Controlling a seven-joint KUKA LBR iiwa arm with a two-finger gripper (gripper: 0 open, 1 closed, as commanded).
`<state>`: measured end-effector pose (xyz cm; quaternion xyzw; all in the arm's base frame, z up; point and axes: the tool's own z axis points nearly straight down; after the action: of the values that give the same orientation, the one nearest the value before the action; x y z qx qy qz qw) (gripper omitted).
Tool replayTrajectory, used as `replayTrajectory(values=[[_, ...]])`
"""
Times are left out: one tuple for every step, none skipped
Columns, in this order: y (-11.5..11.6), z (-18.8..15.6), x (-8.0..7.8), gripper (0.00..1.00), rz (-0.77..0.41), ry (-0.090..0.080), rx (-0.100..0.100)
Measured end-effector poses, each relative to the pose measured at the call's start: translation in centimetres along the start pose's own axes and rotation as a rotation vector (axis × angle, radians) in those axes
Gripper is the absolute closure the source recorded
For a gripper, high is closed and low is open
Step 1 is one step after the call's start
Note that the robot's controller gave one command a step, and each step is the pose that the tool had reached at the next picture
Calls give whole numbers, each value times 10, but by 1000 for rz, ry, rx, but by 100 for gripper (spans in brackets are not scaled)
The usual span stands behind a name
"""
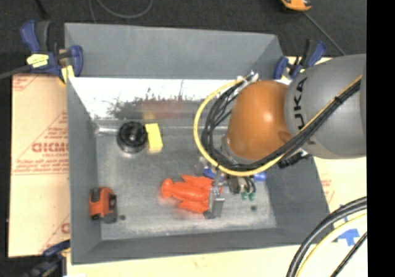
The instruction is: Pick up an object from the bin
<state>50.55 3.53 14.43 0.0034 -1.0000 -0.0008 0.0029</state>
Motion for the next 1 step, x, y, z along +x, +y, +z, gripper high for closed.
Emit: replayTrajectory(values=[[0,-4,-2,0,1,-8,-1]])
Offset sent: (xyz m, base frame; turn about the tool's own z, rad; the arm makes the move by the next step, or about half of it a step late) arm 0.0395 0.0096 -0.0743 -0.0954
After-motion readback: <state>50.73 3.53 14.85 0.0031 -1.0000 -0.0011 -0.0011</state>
